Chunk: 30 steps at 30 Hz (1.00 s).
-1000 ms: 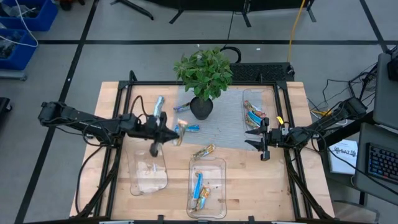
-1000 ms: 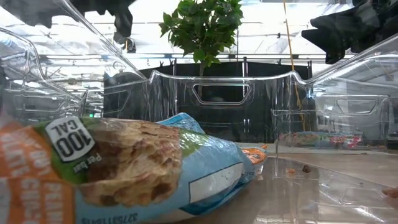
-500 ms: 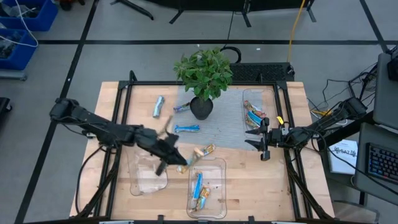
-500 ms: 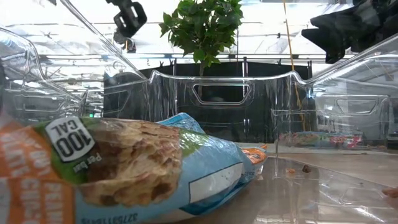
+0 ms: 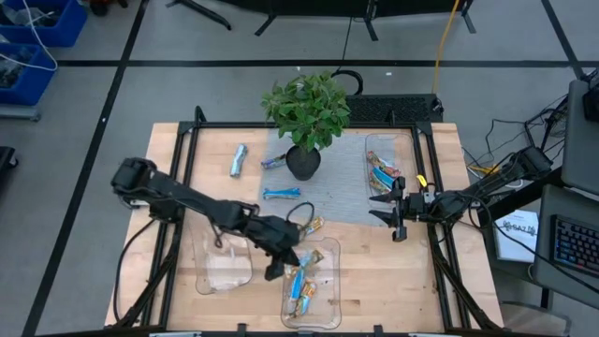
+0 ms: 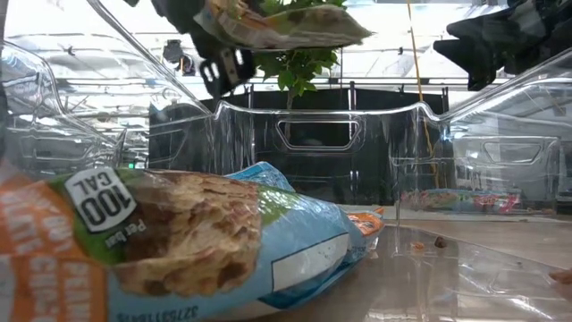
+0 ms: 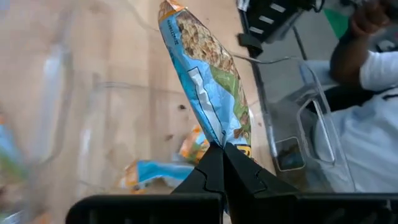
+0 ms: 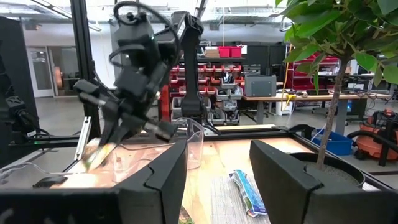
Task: Pick and place Granola Bars by type
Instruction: Put the top yellow granola bar into the middle transparent bin, then put the yellow granola bar into the middle transparent bin
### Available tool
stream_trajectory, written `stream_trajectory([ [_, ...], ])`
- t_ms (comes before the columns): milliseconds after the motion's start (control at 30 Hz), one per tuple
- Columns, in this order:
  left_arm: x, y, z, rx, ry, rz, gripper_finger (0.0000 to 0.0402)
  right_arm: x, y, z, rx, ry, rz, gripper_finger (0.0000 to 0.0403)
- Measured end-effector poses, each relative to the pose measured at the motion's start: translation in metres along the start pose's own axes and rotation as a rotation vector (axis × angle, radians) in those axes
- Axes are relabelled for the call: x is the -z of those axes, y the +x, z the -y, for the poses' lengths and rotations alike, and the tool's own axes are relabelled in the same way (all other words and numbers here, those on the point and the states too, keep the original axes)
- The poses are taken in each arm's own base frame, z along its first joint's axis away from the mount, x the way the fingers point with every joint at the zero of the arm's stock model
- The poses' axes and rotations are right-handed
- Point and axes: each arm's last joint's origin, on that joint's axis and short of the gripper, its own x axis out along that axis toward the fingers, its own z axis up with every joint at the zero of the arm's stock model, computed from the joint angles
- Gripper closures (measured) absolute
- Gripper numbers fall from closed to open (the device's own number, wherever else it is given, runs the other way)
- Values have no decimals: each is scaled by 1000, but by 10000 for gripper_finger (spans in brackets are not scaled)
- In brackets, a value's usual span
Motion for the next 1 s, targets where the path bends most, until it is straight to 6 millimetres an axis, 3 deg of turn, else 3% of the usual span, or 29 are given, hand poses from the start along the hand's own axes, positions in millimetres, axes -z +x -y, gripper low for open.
stream_trajectory([
  [267, 0, 34, -5, 65, -7, -93, 401, -1, 0, 0, 0, 3, 6, 236],
  [400, 3, 42, -13, 39, -43, -123, 401, -1, 0, 0, 0, 3, 6, 236],
  [533, 4, 43, -16, 17, -56, -120, 396, -1, 0, 0, 0, 4, 6, 236],
  [1000, -4, 39, -13, 47, 65, -60, 307, -1, 0, 0, -1, 2, 6, 236],
])
